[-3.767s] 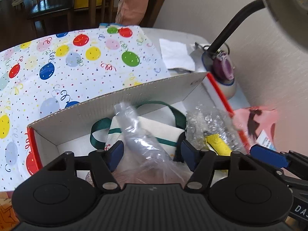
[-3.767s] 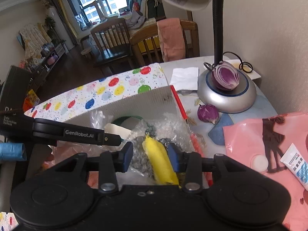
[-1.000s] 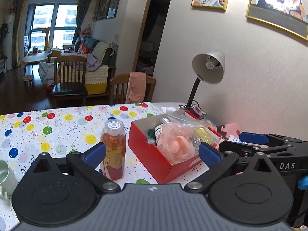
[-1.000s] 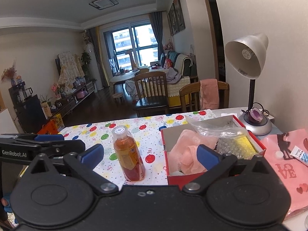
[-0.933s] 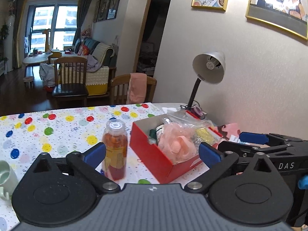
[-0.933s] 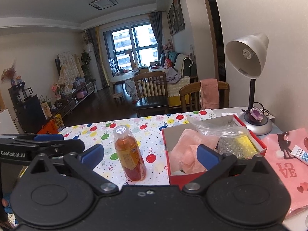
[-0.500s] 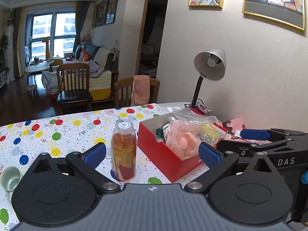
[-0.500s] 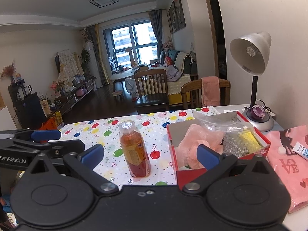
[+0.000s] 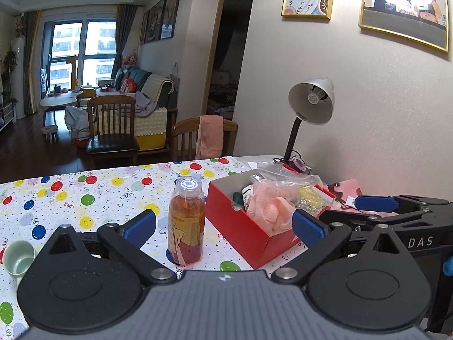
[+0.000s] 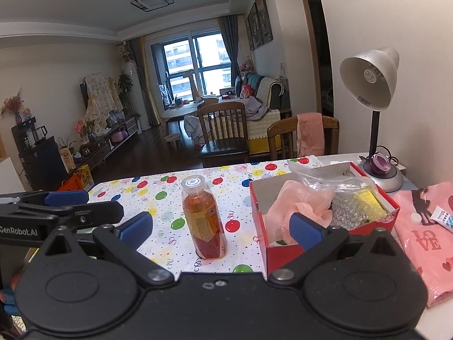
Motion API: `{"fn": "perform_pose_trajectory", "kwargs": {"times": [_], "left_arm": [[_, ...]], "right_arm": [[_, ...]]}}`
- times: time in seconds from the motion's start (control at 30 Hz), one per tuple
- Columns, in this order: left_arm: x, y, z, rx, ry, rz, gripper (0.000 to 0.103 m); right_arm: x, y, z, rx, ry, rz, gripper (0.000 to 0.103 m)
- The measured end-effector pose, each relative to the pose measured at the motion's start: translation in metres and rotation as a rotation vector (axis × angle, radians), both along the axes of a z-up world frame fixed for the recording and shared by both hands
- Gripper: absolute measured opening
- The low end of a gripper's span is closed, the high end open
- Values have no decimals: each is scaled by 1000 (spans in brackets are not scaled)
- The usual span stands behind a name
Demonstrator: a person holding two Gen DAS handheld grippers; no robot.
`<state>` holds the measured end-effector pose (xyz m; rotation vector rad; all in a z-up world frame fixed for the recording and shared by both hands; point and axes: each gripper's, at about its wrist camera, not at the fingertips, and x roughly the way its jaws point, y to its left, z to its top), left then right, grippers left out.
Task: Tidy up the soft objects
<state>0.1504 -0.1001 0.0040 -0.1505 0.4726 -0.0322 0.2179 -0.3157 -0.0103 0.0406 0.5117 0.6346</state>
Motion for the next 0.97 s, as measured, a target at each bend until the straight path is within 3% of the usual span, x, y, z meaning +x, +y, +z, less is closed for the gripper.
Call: {"fn": "perform_pose_trajectory", "kwargs": {"times": [0.97], "left_arm": [[-8,6,-7,4,26,22,103]], "right_arm": [[-4,8,1,-11,9,5,103]]}}
